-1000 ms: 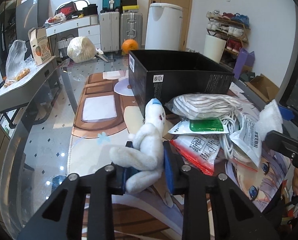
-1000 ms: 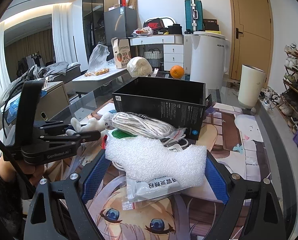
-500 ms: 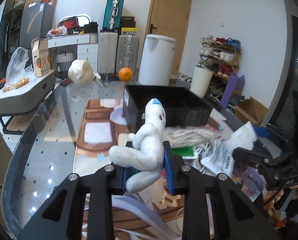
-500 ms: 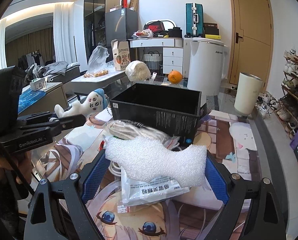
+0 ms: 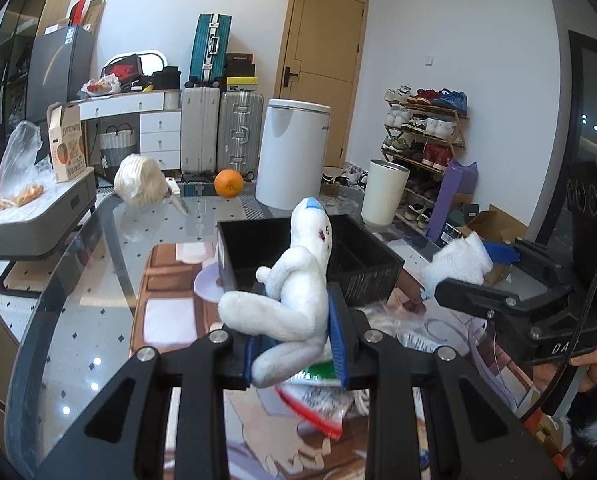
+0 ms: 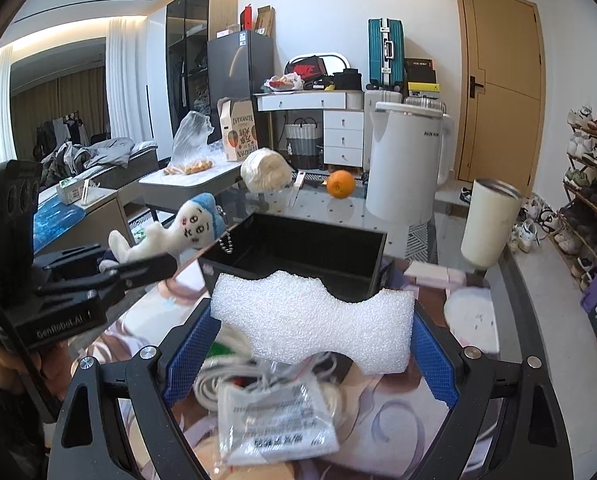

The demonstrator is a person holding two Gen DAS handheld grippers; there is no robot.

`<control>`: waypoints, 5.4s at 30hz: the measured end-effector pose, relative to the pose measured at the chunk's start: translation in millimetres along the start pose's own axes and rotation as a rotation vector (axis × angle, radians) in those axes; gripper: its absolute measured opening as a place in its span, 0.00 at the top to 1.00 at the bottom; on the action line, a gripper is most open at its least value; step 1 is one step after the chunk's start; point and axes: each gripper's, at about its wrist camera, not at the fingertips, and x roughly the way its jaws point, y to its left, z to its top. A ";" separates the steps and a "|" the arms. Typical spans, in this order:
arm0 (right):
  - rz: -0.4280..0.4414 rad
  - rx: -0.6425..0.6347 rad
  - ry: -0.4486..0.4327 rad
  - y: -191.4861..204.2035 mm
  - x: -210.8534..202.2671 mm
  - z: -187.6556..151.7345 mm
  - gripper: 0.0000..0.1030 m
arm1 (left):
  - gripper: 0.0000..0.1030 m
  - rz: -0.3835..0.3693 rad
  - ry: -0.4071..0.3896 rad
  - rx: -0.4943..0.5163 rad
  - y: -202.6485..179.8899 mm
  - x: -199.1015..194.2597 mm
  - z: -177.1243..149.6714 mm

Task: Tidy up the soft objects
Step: 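Lift the foam into the black box with right gripper while left carries the plush, then release the plush toy and foam sheet into the black box, withdraw both grippers, then grasp the white printed packet with the right gripper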

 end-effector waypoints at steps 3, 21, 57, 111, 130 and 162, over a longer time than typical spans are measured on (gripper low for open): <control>-0.002 -0.013 -0.005 -1.4 6.2 12.7 0.11 | 0.74 -0.006 -0.003 0.002 -1.6 6.7 9.4; 0.009 -0.068 0.051 -15.2 65.4 47.1 0.11 | 0.74 0.010 0.015 0.003 15.3 54.5 40.7; 0.083 -0.233 0.192 -16.4 146.2 58.3 0.03 | 0.73 -0.036 0.139 0.059 20.7 114.8 43.7; 0.071 0.003 0.194 -2.7 30.1 -49.0 0.01 | 0.00 0.155 0.076 0.002 -1.0 19.4 -33.2; 0.093 -0.080 0.270 26.7 47.2 -64.7 0.01 | 0.00 0.116 0.091 0.009 -2.1 19.2 -43.5; 0.057 -0.130 0.255 26.5 43.6 -66.9 0.26 | 0.00 0.113 0.104 0.040 -8.1 23.0 -45.7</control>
